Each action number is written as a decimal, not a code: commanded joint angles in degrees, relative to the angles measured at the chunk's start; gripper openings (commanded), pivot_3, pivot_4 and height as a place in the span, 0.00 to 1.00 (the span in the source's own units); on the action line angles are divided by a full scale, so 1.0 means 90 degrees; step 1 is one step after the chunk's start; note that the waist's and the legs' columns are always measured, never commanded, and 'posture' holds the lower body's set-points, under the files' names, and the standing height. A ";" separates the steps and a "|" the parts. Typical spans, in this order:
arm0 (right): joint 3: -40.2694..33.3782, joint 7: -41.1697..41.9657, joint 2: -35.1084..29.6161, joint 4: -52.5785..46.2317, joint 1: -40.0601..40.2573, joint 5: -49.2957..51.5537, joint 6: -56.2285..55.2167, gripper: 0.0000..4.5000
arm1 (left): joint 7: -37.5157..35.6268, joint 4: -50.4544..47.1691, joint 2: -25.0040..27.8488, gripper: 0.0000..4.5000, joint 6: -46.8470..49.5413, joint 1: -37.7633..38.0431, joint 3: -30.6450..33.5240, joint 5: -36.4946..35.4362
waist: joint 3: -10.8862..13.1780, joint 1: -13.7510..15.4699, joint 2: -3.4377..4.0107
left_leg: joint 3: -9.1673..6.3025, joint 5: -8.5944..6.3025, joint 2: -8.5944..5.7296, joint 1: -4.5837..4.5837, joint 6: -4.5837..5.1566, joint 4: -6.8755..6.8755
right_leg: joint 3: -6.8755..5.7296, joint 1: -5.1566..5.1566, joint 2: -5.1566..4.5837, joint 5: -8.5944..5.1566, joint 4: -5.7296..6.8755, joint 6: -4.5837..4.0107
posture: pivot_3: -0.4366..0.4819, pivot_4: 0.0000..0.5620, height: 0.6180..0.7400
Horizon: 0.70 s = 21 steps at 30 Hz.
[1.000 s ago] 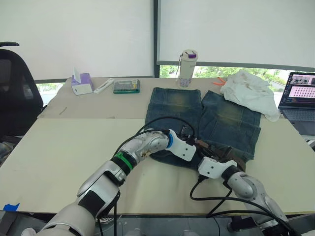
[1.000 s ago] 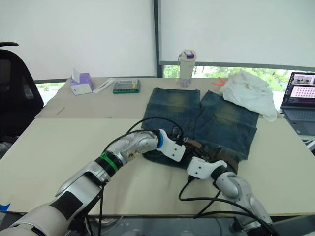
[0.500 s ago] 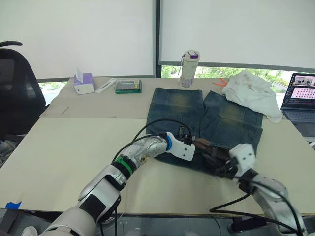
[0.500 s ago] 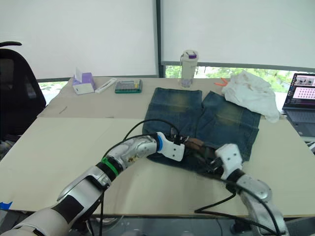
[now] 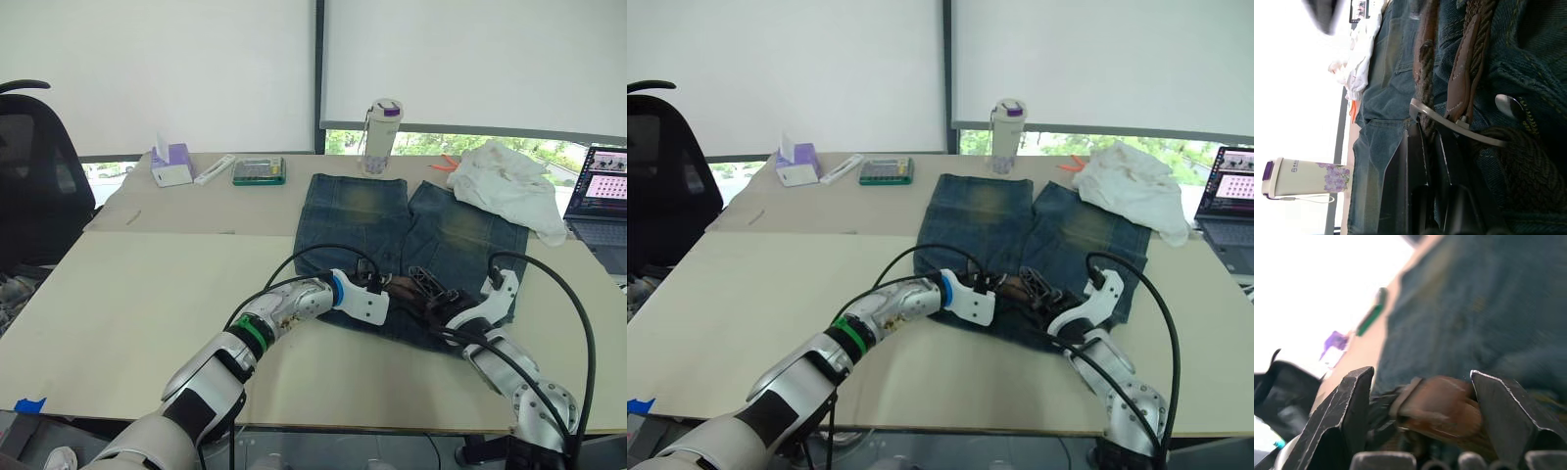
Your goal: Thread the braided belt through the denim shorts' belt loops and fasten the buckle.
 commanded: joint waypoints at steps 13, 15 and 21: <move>0.0238 -0.0557 -0.0131 -0.0169 -0.0060 0.1093 -0.0006 0.38 | 0.0070 -0.0045 -0.0023 0.00 -0.0107 -0.0068 -0.0036 -0.0010 | 0.0000 -0.0068 0.0000 | 0.0000 0.0000 0.0003 0.0000 0.0000 0.0000 | -0.0001 0.0000 0.0006 0.0000 0.0000 0.0000 | 0.48 0.27 1.00; 0.0234 -0.0570 -0.0162 -0.0141 -0.0064 0.1035 -0.0061 0.22 | 0.0031 -0.0037 -0.0028 0.00 -0.0123 -0.0052 -0.0019 -0.0056 | 0.0000 -0.0068 0.0000 | 0.0000 0.0000 0.0003 -0.0001 0.0000 0.0000 | -0.0002 0.0000 0.0006 0.0000 0.0000 0.0000 | 0.48 0.27 1.00; 0.0272 -0.0540 -0.0201 -0.0110 -0.0036 0.0964 -0.0156 0.01 | -0.0308 -0.0095 0.0071 0.00 -0.0248 -0.0012 -0.0060 -0.0156 | 0.0000 -0.0082 0.0000 | 0.0000 0.0000 0.0004 0.0000 0.0000 0.0000 | -0.0002 0.0000 0.0007 0.0000 0.0000 0.0000 | 0.48 0.27 1.00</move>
